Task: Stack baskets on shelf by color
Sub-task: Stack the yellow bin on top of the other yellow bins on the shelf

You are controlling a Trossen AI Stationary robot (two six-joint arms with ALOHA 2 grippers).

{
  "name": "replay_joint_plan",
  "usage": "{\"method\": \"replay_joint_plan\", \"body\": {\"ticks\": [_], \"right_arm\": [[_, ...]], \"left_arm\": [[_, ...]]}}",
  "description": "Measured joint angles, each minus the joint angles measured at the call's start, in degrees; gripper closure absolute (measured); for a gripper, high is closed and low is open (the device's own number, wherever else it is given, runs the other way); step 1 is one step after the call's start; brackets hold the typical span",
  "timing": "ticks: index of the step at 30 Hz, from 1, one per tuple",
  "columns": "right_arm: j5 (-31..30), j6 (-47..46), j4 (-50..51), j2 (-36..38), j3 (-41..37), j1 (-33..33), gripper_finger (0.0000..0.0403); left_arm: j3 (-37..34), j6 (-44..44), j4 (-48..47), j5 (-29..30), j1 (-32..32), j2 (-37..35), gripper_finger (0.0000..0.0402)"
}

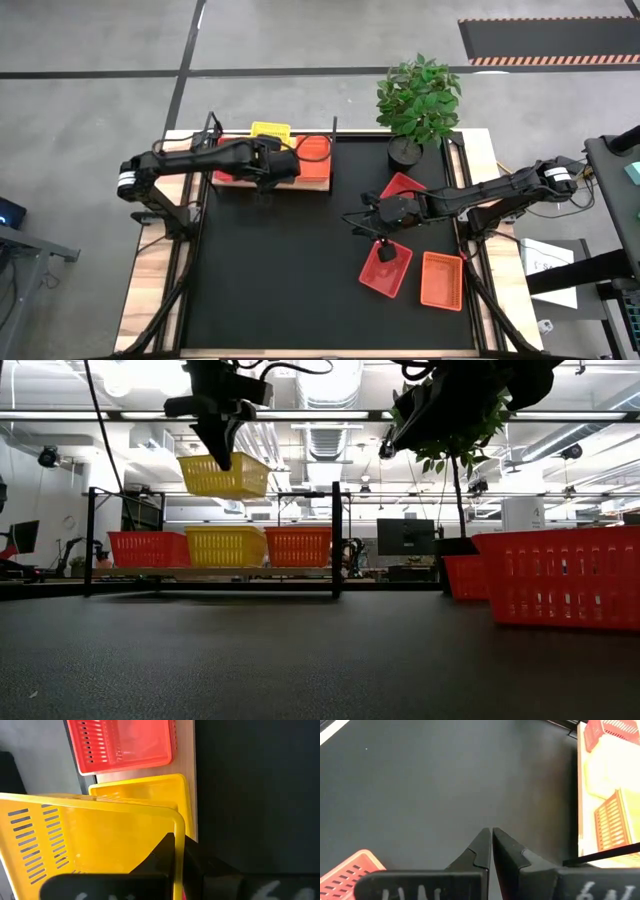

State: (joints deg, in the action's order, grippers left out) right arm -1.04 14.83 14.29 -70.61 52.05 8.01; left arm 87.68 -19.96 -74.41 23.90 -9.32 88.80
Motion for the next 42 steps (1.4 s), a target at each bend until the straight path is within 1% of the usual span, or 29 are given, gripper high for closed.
{"method": "replay_joint_plan", "body": {"ticks": [11, 15, 18, 25, 31, 35, 42], "right_arm": [[0.0, -0.2, 0.12, -0.02, -0.06, -0.01, 0.0394], [0.0, -0.92, 0.3, 0.0, -0.11, -0.01, 0.0394], [0.0, -1.4, 0.62, -0.02, -0.11, -0.02, 0.0394], [0.0, -1.4, 0.88, -0.02, -0.11, 0.0, 0.0394], [0.0, -1.24, 0.87, -0.01, -0.11, -0.02, 0.0394], [0.0, -1.77, 0.87, -0.02, -0.24, 0.0, 0.0394], [-0.01, -1.77, 0.93, -0.02, -0.59, 0.0, 0.0394]], "left_arm": [[0.04, -0.51, 2.84, -0.03, -2.01, -2.48, 0.0401], [-0.45, 0.09, 4.18, -3.42, -2.33, -2.48, 0.0401], [-2.53, 0.06, 8.93, -5.73, -2.32, -2.49, 0.0401], [-8.26, 1.59, 10.2, -5.82, -3.04, -2.08, 0.0401], [-12.81, 1.55, 14.24, -5.6, -4.24, -2.0, 0.0401], [-14.06, 1.54, 14.84, -5.53, -4.81, -1.98, 0.0402], [-14.19, -0.02, 16.45, -5.61, -4.96, -2.02, 0.0402]]}}
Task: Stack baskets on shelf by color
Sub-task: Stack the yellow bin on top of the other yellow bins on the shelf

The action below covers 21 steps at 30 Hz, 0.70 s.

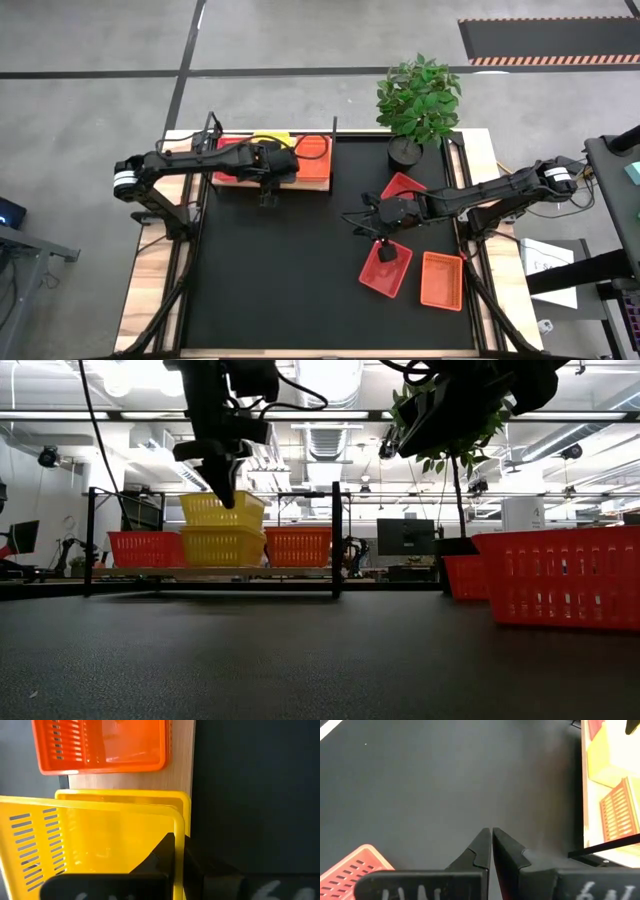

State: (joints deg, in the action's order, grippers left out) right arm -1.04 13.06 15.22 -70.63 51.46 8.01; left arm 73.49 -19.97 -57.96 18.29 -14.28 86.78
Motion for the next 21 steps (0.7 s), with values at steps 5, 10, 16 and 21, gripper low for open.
{"method": "replay_joint_plan", "body": {"ticks": [5, 10, 16, 21], "right_arm": [[0.0, -0.02, -0.04, 0.0, 0.0, 0.0, 0.0394], [0.0, -0.02, -0.08, 0.0, 0.0, -0.01, 0.0394], [-0.01, -0.28, -0.2, 0.0, -0.05, 0.0, 0.0394], [-0.02, -0.15, -0.57, 0.0, -0.17, -0.02, 0.0394]], "left_arm": [[-0.04, -1.37, 0.75, -0.03, -0.02, 0.0, 0.0401], [-0.48, -2.36, 1.07, -0.01, -0.1, -0.04, 0.0373], [-0.41, -2.99, 0.66, 0.23, -0.24, -0.42, 0.0316], [0.74, 1.67, -1.41, -0.38, 1.9, -3.46, 0.0292]]}}
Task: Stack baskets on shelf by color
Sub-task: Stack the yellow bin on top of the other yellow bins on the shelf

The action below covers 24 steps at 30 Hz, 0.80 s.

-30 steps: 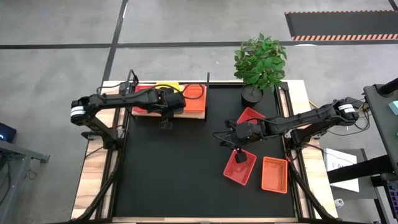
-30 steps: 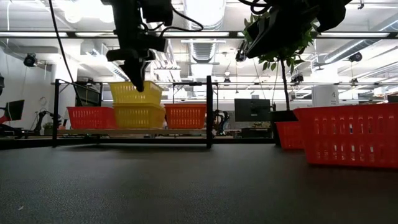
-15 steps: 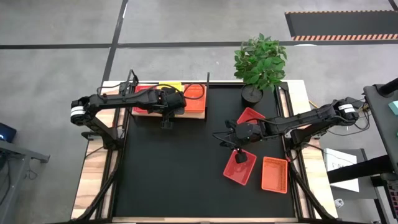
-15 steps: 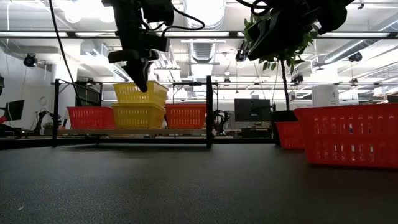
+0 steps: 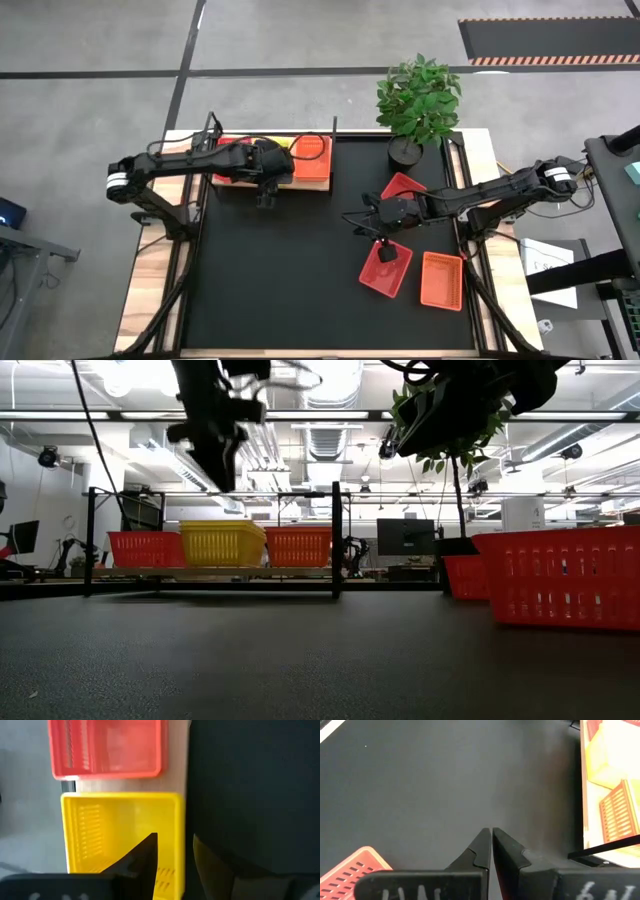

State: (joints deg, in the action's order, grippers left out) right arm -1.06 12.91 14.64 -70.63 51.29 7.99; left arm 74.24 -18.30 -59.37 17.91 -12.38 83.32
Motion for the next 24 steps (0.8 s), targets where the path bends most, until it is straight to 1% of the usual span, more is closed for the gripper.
{"method": "replay_joint_plan", "body": {"ticks": [3, 5, 7, 9, 10, 11, 13, 15, 16, 18, 24], "right_arm": [[0.01, 0.07, -0.11, 0.0, 0.0, 0.0, 0.0394], [0.0, 0.09, -0.25, 0.0, 0.0, 0.0, 0.0394], [0.0, 0.09, -0.21, 0.0, 0.0, 0.0, 0.0394], [0.0, 0.22, -0.19, 0.0, -0.08, 0.0, 0.0394], [0.0, 0.42, -0.24, 0.0, -0.16, 0.0, 0.0394], [0.0, 0.59, -0.32, 0.0, -0.29, 0.0, 0.0394], [0.0, 0.74, -0.53, 0.0, -0.6, -0.02, 0.0394], [0.0, 0.79, -0.84, 0.0, -0.95, -0.02, 0.0394], [0.0, 0.79, -1.05, 0.0, -1.03, -0.02, 0.0394], [0.0, 0.79, -1.94, 0.0, -1.11, -0.02, 0.0394], [0.0, 0.79, -3.14, 0.0, -1.16, -0.02, 0.0394]], "left_arm": [[-0.64, 1.89, 2.71, -0.16, 1.81, -2.5, 0.029], [-1.9, 5.21, 5.05, -0.87, 3.56, -4.26, 0.0293], [-5.35, 8.52, 9.55, -3.54, 6.5, -6.81, 0.0301], [-11.29, 10.61, 17.4, -3.9, 10.64, -9.55, 0.0313], [-15.01, 10.61, 21.88, -3.06, 12.55, -10.63, 0.0322], [-18.56, 9.93, 25.75, -0.81, 14.15, -11.37, 0.0331], [-24.58, 7.92, 31.24, 5.66, 15.87, -12.5, 0.0352], [-27.87, 7.78, 33.59, 11.39, 15.62, -13.37, 0.0376], [-28.96, 8.48, 33.93, 12.79, 15.05, -13.79, 0.0387], [-30.8, 9.34, 33.91, 13.82, 13.52, -14.09, 0.0397], [-33.45, 8.94, 34.83, 13.73, 10.21, -13.88, 0.0397]]}}
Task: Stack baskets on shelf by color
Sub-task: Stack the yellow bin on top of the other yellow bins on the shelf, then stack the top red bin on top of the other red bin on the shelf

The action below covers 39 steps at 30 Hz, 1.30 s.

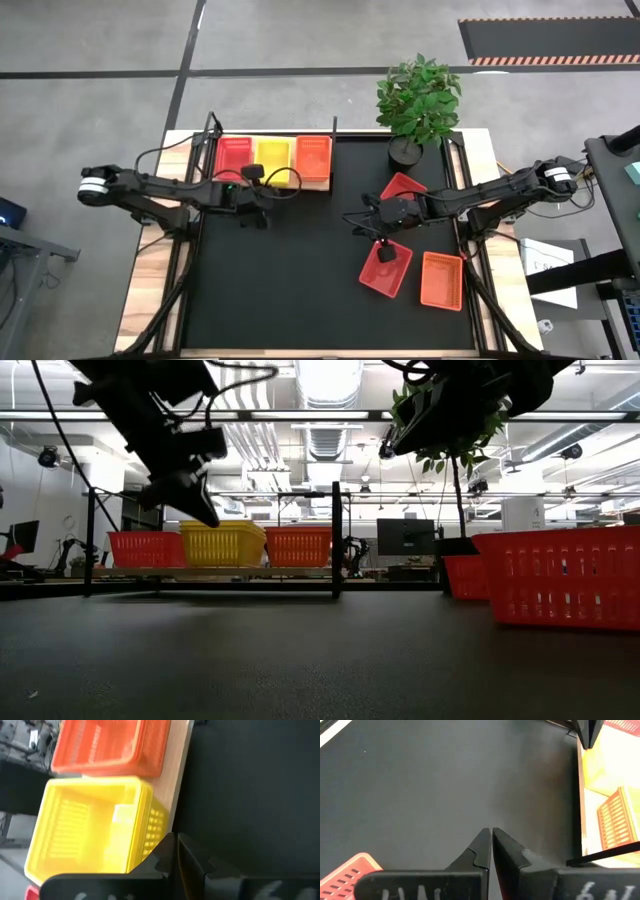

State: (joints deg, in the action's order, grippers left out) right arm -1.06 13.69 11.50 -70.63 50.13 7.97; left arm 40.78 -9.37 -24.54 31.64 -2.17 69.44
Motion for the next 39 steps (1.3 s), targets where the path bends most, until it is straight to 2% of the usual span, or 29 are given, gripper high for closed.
{"method": "replay_joint_plan", "body": {"ticks": [9, 15, 19, 22, 26, 34, 39], "right_arm": [[0.0, -0.2, 0.08, 0.0, -0.02, 0.0, 0.0394], [-0.01, -0.96, 0.14, 0.0, -0.02, 0.0, 0.0394], [0.0, -1.12, 0.14, 0.0, -0.02, 0.0, 0.0394], [0.0, -1.24, 0.09, 0.0, -0.04, 0.0, 0.0394], [0.0, -3.94, -0.01, 0.0, -0.15, 0.0, 0.0394], [-0.02, -15.19, -3.44, -2.12, -1.4, 3.92, 0.0394], [-0.4, -24.7, -2.74, -3.17, -0.47, 6.85, 0.0394]], "left_arm": [[-0.1, -3.21, 1.07, 1.99, -4.99, 1.25, 0.0396], [-0.1, -2.77, 3.7, 1.22, -4.87, 1.3, 0.0396], [-0.14, 0.69, 3.74, 1.17, -4.52, 1.37, 0.0396], [-0.23, 5.25, 4.36, -1.08, -3.39, 1.36, 0.0396], [-0.23, 5.83, 10.25, -6.76, 1.87, 0.89, 0.0396], [-0.25, -0.37, 24.29, -7.52, 16.8, 0.7, 0.0396], [-0.11, -1.76, 25.96, -7.54, 24.25, -0.68, 0.0396]]}}
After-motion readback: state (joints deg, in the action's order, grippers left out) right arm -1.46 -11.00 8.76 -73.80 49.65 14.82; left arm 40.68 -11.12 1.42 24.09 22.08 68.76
